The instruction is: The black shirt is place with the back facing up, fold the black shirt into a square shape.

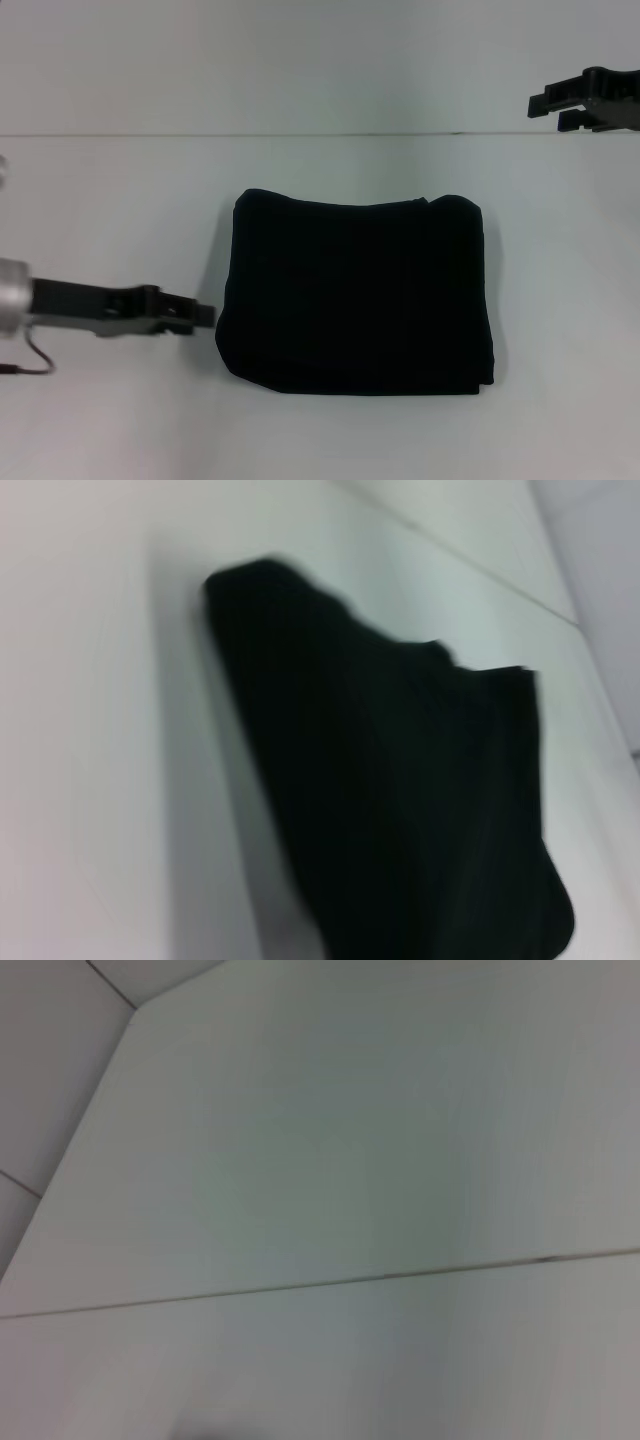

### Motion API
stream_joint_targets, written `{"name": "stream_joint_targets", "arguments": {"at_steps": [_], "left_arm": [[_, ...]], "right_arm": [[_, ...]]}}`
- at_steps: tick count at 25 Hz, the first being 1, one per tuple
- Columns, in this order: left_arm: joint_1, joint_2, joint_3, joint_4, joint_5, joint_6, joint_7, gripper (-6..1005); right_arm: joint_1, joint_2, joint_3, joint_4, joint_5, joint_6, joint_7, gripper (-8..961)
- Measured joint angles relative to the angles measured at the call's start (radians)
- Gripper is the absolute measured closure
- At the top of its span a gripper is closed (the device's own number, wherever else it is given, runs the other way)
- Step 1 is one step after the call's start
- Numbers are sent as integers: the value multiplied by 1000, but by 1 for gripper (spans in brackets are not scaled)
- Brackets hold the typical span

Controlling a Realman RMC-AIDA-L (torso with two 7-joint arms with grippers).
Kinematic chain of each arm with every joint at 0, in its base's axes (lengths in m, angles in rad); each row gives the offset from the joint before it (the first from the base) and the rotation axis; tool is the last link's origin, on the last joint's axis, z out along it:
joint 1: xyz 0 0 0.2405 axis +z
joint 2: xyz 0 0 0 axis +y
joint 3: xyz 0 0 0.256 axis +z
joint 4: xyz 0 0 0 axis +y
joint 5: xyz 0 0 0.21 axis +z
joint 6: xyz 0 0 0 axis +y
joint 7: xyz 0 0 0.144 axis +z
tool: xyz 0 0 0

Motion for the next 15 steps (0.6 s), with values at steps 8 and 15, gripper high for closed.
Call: {"name": "stream_joint_targets", "arguments": {"at_steps": [8, 15], "left_arm": [[3, -25, -106, 90, -44, 61, 395, 326], [-23, -32, -107, 74, -95, -39, 541, 178]], "right_arm": [[-38, 11, 7, 13, 124, -18, -231, 356], [-117, 83, 14, -13, 200, -60, -516, 219]]}}
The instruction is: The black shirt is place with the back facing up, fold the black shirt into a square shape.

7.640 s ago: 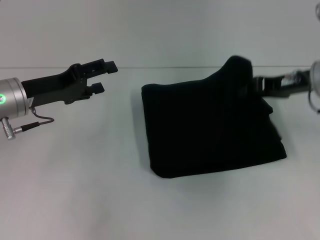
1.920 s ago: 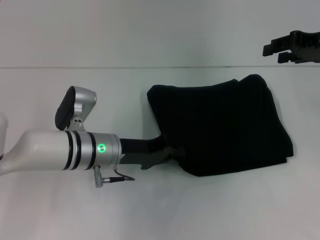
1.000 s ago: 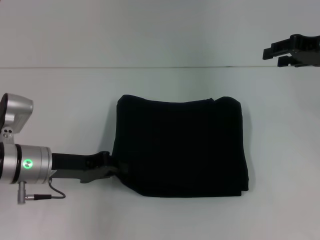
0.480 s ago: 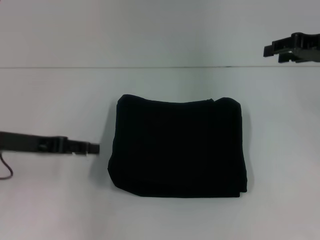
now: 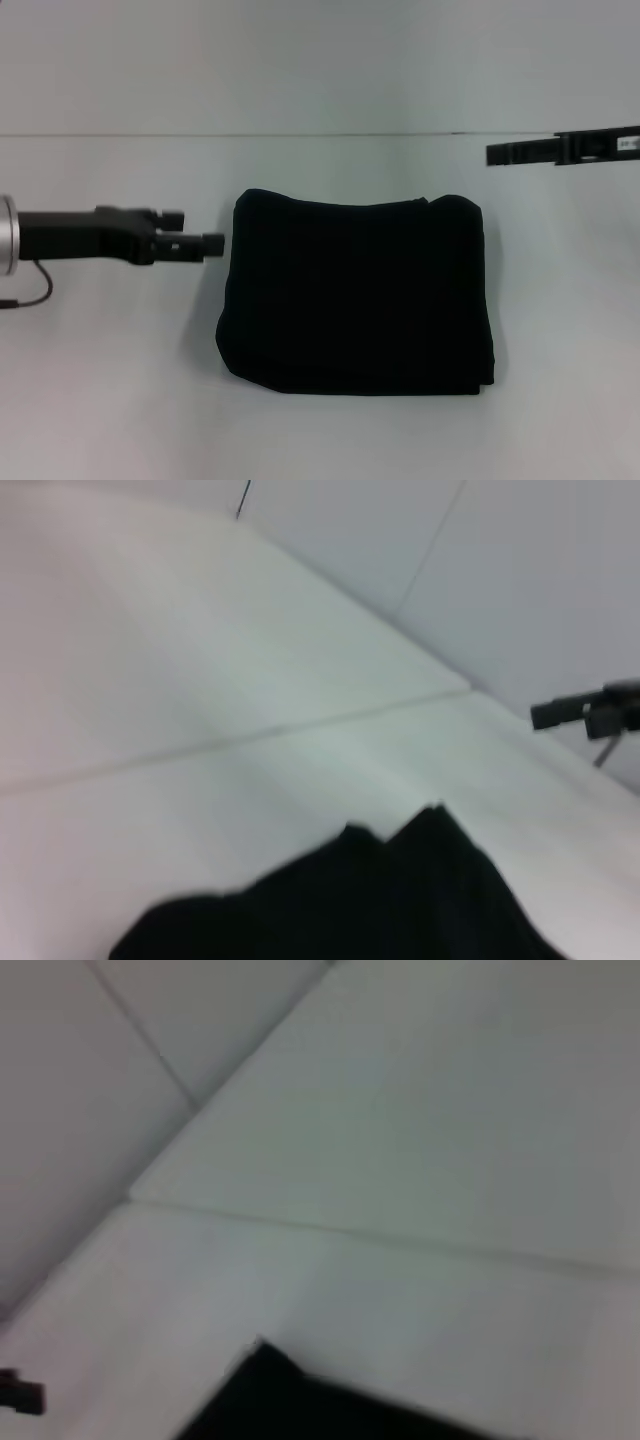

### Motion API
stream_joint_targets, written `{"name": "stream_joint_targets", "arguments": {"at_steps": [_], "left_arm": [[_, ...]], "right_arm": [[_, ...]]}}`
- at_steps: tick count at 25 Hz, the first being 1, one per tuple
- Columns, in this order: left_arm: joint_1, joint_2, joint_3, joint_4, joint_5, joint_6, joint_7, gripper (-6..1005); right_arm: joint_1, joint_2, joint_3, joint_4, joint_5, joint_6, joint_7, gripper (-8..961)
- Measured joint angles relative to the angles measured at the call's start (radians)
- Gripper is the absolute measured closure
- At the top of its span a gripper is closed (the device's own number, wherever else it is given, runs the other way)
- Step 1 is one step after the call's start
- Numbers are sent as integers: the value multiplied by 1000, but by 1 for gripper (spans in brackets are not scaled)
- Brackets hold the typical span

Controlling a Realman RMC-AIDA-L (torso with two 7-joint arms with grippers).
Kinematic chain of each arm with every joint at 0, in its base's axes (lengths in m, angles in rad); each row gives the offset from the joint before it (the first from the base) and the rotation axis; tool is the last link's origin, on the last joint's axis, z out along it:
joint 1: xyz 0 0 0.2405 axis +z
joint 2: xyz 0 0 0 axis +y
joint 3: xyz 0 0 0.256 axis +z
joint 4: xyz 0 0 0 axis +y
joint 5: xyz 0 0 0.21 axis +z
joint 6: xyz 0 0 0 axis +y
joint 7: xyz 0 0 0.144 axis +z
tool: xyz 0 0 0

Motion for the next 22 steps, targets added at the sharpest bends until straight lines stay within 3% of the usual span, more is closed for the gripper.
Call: {"name": "stream_joint_targets", "arguments": {"at_steps": [3, 5, 7, 12, 15, 17, 22], "left_arm": [[-2, 2, 3, -9, -43, -3, 32, 125], [-7, 5, 7, -19, -68, 29, 48, 90], [-10, 6, 7, -26, -69, 48, 60, 76], [-16, -12, 1, -90, -123, 41, 225, 48], [-21, -34, 9, -113, -144, 16, 291, 48], [-33, -40, 36, -115, -136, -21, 247, 48], [-41, -12, 135, -91, -116, -7, 80, 48]], "right_arm": [[-81, 67, 29, -25, 125, 8, -206, 113], [-132, 98, 34, -29, 203, 8, -337, 83], [-172, 114, 36, -17, 266, 9, -437, 54], [-217, 117, 37, 82, 378, -5, -623, 39], [-219, 116, 25, 125, 359, -12, -660, 39], [-220, 116, 17, 139, 318, -19, -657, 39], [-230, 107, 14, 142, 279, -80, -638, 39]]}}
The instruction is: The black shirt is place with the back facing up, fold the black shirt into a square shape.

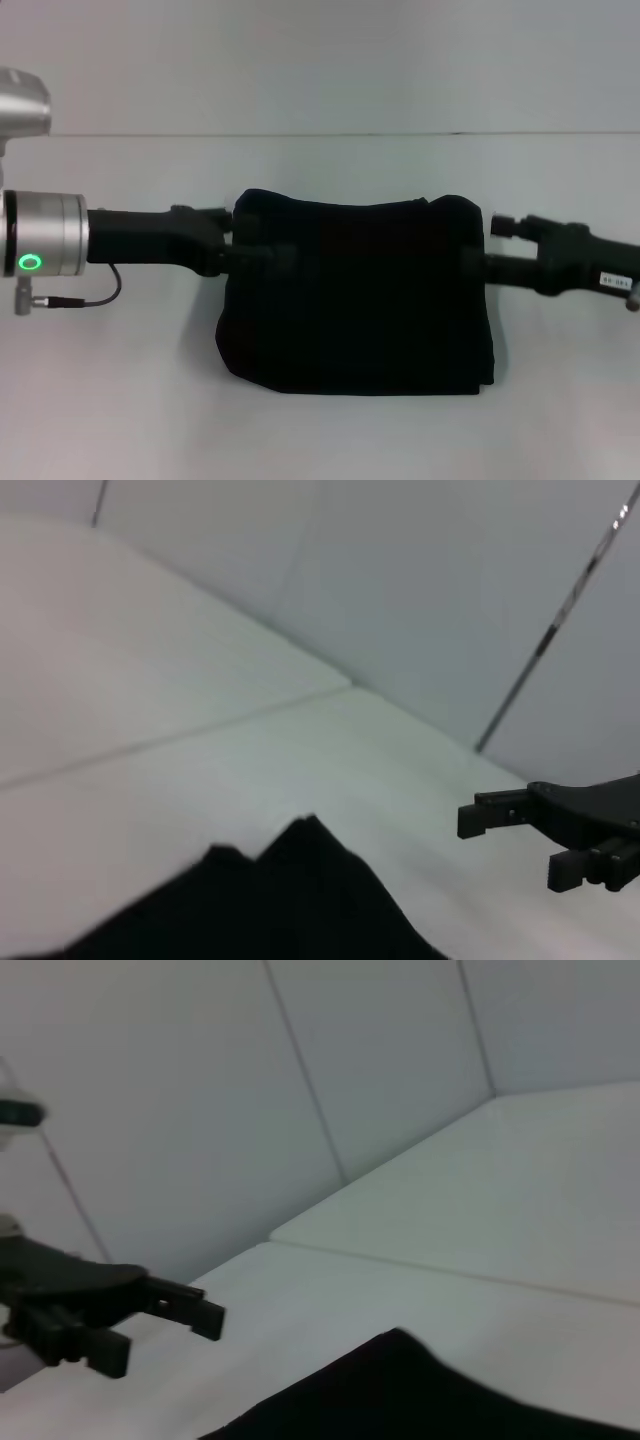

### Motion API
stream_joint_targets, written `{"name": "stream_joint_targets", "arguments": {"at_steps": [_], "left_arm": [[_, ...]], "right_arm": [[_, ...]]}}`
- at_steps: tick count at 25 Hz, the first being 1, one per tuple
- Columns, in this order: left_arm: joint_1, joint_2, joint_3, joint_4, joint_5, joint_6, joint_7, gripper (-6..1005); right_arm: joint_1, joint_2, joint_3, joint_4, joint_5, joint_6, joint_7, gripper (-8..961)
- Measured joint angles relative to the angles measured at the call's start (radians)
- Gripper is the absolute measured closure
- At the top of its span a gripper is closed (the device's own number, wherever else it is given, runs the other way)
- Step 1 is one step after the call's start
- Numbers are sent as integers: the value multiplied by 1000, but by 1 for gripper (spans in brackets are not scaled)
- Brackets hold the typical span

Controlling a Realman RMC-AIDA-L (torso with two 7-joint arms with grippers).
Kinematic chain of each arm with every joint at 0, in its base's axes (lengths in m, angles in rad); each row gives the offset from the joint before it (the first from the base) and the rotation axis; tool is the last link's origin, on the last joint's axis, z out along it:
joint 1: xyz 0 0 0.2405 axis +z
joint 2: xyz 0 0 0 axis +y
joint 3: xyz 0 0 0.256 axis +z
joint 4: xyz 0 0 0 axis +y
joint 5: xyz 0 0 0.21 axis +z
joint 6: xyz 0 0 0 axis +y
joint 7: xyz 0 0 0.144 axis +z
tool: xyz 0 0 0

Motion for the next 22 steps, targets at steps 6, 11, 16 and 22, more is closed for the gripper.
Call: {"name": "stream_joint_targets", "arguments": {"at_steps": [6, 11, 16, 22], "left_arm": [[-13, 21, 55, 49, 62, 46, -115, 48], [-24, 16, 55, 63, 95, 40, -128, 48], [-14, 2, 43, 62, 74, 10, -84, 48], [-8, -15, 43, 56, 71, -5, -70, 48]], "right_arm": [[12, -19, -3, -4, -98, -43, 96, 39], [15, -27, 8, -1, -117, -51, 122, 39], [16, -20, 9, 3, -117, -30, 117, 39], [19, -7, 3, 5, -117, 12, 108, 39]]}}
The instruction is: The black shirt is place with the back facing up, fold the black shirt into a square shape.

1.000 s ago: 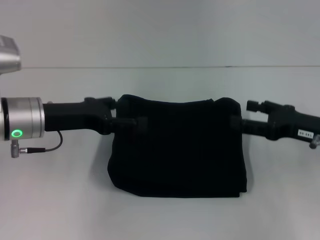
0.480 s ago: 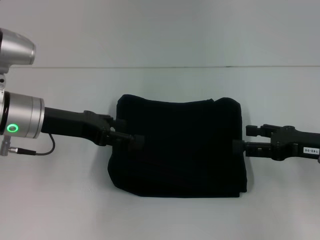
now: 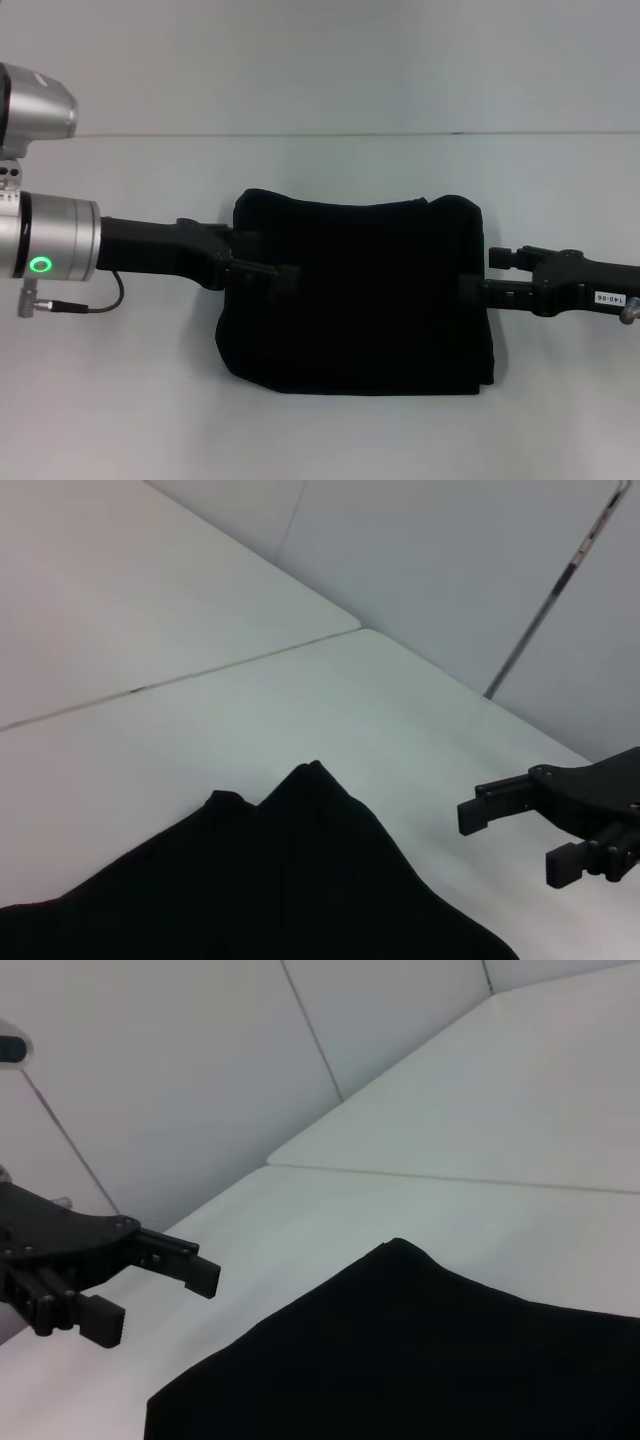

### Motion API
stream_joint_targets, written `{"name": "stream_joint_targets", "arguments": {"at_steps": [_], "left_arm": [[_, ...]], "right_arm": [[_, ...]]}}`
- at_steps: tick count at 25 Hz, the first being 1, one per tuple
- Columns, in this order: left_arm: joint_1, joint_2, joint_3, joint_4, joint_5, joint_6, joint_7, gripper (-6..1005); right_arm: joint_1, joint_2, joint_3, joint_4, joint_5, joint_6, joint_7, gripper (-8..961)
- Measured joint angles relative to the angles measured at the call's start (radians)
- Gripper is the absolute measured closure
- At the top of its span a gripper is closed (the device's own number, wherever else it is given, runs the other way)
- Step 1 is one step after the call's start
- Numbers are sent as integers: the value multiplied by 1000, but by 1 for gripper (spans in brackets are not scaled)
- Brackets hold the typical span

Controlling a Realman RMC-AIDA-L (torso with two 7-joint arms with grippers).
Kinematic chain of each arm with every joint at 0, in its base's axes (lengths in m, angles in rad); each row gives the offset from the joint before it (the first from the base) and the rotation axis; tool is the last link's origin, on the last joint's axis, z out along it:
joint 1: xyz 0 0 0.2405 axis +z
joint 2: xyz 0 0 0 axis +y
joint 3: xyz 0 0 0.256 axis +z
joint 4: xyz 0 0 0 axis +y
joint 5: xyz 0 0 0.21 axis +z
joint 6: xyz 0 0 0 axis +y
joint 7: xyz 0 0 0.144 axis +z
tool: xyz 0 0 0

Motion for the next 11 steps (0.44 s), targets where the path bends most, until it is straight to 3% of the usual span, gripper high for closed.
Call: {"name": "stream_joint_targets", "arguments": {"at_steps": [5, 11], "left_arm": [[7, -20, 0, 1, -12, -13, 22, 48], [7, -28, 5, -3, -12, -24, 25, 48]], "right_arm": [[1, 1, 2, 2, 1, 3, 0, 39], [0, 4, -1, 8, -1, 11, -1, 39]]}}
